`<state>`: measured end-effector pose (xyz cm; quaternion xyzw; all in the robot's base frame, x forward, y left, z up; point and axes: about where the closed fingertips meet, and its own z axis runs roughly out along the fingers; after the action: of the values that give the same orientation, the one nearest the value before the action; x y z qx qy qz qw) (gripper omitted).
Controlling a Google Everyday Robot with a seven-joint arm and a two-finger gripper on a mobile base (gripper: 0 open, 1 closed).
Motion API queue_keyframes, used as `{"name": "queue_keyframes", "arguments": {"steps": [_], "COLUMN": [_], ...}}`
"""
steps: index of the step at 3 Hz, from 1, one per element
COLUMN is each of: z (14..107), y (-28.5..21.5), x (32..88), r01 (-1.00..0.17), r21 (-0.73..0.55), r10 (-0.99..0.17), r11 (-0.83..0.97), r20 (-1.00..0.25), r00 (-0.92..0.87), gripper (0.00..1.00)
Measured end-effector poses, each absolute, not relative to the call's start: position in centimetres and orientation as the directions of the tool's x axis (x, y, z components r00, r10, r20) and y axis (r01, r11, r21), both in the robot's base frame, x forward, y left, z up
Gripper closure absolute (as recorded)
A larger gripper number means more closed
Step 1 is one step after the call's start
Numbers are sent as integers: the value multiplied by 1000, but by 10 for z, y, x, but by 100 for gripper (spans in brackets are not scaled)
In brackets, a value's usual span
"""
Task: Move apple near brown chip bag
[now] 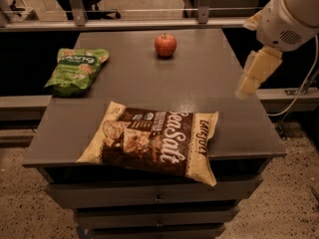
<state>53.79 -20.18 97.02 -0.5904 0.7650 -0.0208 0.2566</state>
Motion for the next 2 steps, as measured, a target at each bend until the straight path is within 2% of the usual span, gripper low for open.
{"name": "queue_keyframes", "arguments": {"steps": [1, 2], "z": [963, 963], "y": [-181, -181], "x": [610, 609], "r01": [-869, -870], "r21": [-366, -365], "r10": [-867, -868], "r11": [335, 333], "r20": [-480, -478], "r00": [-132, -132], "gripper": [0, 0]}}
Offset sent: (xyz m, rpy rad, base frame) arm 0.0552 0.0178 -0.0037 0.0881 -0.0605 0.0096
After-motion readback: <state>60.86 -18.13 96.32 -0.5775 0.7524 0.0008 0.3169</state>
